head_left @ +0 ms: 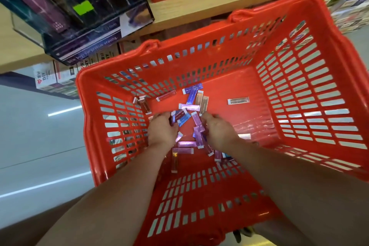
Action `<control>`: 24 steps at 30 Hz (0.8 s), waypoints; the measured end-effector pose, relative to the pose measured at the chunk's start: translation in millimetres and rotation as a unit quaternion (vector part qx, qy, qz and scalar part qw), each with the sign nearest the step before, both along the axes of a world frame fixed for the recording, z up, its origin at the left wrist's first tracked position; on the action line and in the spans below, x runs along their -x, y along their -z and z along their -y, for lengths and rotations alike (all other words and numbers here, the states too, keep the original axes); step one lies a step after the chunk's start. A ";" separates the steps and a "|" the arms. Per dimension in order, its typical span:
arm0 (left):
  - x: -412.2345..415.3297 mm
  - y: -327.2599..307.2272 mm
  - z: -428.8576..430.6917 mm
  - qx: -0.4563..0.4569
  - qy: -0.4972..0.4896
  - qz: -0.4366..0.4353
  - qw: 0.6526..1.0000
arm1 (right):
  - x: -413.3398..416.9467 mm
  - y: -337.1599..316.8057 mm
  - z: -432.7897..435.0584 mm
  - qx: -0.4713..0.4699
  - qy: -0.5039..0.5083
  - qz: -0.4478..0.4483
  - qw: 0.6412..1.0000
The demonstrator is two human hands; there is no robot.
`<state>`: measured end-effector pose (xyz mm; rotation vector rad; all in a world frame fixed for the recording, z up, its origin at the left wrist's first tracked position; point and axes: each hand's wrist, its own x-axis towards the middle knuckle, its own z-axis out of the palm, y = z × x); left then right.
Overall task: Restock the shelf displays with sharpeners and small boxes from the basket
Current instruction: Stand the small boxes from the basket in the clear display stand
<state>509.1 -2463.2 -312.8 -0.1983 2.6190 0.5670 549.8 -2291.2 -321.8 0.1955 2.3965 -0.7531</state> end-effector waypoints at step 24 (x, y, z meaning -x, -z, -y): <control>-7.1 -149.8 -51.6 -0.525 -0.365 0.016 0.768 | 9.5 -153.2 14.7 0.545 0.332 0.109 0.762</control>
